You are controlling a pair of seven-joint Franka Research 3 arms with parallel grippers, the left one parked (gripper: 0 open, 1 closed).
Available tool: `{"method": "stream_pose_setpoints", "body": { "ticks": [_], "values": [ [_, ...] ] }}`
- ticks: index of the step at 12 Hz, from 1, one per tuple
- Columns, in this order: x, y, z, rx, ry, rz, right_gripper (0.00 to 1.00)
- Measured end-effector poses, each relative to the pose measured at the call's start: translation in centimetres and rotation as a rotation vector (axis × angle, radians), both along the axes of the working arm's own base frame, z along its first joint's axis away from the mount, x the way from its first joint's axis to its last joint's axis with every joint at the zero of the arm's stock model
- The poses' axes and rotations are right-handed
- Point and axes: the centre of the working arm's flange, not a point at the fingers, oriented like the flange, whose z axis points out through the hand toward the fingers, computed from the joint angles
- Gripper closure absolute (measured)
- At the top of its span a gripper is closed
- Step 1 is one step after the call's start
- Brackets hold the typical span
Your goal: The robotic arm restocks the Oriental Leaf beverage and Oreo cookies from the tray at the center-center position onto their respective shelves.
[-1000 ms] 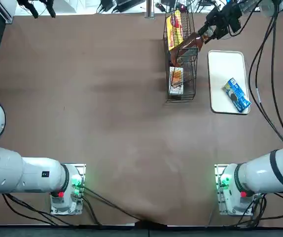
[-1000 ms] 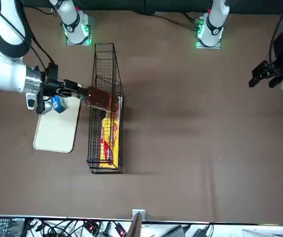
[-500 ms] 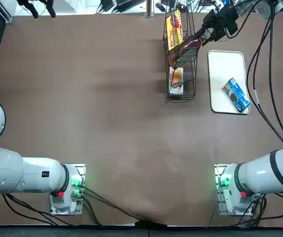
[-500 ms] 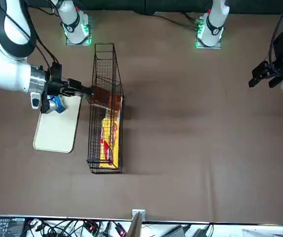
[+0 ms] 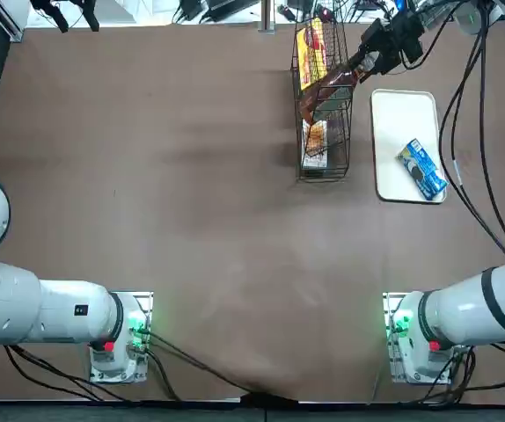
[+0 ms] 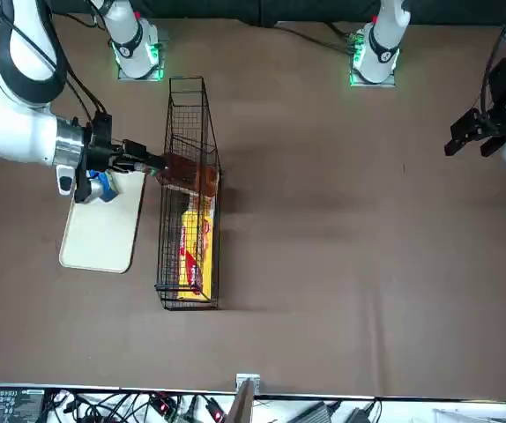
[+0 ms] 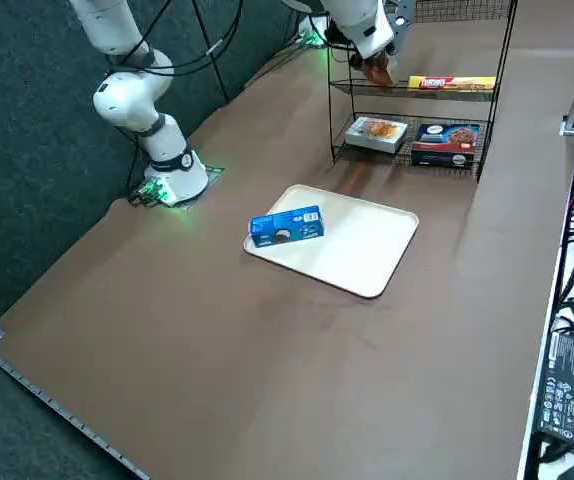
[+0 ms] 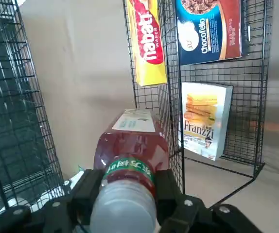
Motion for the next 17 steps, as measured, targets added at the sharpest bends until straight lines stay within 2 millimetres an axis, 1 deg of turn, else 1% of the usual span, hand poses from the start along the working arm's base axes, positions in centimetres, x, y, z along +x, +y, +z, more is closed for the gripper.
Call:
{"method": "stream_pose_setpoints", "body": {
  "ticks": [2, 5, 12, 13, 16, 17],
  "values": [
    [0.0, 0.3, -0.2, -0.001, 0.004, 0.004, 0.41],
    [0.0, 1.2, -0.9, -0.005, 0.011, 0.016, 0.41],
    [0.3, 1.2, -1.0, -0.007, 0.017, 0.004, 0.40],
    [0.4, 1.2, -0.8, -0.003, 0.018, -0.002, 0.35],
    [0.8, 1.2, 0.3, 0.004, 0.003, -0.009, 0.02],
    [0.9, 1.2, 0.5, 0.005, 0.000, -0.010, 0.00]
  ]
}}
